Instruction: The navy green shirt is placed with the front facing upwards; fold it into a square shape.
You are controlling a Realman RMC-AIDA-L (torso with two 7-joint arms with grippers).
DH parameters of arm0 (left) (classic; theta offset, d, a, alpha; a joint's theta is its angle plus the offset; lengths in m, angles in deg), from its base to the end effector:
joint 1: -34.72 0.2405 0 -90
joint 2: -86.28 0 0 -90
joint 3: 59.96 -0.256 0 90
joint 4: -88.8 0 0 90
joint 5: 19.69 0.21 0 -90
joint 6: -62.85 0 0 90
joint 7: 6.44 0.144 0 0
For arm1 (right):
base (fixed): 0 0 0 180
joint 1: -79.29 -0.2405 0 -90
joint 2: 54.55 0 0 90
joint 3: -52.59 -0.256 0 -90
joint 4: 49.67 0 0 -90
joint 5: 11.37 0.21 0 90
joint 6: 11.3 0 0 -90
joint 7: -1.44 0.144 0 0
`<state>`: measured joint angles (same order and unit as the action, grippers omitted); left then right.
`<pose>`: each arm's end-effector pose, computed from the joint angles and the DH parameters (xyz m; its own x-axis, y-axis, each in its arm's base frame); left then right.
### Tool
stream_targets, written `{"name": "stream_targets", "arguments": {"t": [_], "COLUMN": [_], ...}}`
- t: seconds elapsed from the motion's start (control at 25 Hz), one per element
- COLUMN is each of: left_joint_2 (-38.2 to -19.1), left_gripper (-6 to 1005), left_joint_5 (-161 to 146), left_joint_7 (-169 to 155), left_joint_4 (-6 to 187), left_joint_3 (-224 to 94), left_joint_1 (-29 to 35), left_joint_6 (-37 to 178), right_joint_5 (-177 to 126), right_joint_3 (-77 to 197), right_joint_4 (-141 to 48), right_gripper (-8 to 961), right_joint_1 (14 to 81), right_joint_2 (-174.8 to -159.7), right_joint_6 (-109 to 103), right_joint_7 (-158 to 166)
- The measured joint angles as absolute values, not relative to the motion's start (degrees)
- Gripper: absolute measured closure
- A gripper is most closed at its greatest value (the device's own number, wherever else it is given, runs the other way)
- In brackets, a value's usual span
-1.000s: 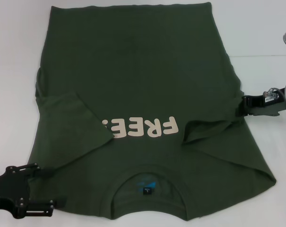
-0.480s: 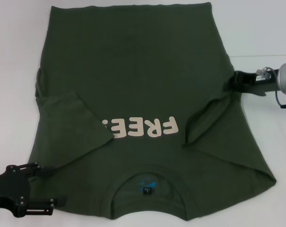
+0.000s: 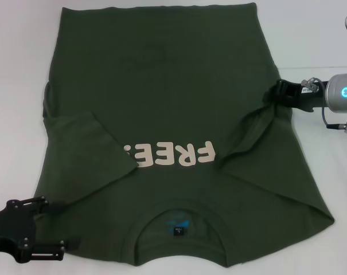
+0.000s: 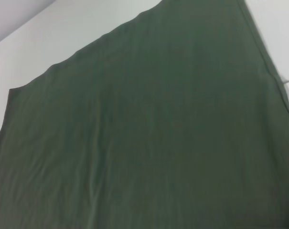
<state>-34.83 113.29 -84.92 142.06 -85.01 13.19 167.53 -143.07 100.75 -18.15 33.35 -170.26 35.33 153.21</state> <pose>-0.3156 0.2612 0.0421 0.8273 0.4223 0.3706 0.5049 -0.8481 -0.1606 0.2590 0.4521 0.0083 0.1360 -0.7768 -0.6149 -0.9776 -0.0045 -0.2106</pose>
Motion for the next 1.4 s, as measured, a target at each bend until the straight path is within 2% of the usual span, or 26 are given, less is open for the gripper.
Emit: {"name": "stream_targets", "arguments": {"t": [0.08,0.4,0.6,0.84,1.12,1.4], "left_joint_2": [-34.83,-34.84,-34.94,-33.91,-31.47,-28.49], "left_gripper": [91,92,92,93,94,92], "left_joint_5": [113.3,113.3,113.3,112.7,113.3,123.3], "left_joint_7": [-84.9,-84.9,-85.6,-93.9,-110.3,-131.4], "left_joint_4": [142.1,142.1,142.1,142.1,142.0,142.2], "left_joint_3": [-85.0,-85.0,-85.0,-83.0,-81.3,-79.9], "left_joint_1": [13.2,13.2,13.2,12.4,10.4,7.7], "left_joint_6": [167.5,167.5,167.5,169.1,173.3,171.6], "right_joint_5": [-142.7,-131.9,-121.7,-115.1,-114.7,-115.1], "right_joint_3": [100.7,100.7,99.6,99.0,97.9,97.8], "right_joint_4": [-18.9,-21.5,-22.4,-19.9,-20.1,-19.3], "right_gripper": [847,647,404,192,204,196], "right_joint_1": [33.4,34.3,36.0,40.3,45.9,52.7], "right_joint_2": [-170.29,-169.83,-169.55,-168.89,-164.04,-162.27], "right_joint_6": [34.9,35.2,37.3,46.1,63.7,69.2], "right_joint_7": [152.9,146.4,140.8,131.6,130.0,127.4]}}
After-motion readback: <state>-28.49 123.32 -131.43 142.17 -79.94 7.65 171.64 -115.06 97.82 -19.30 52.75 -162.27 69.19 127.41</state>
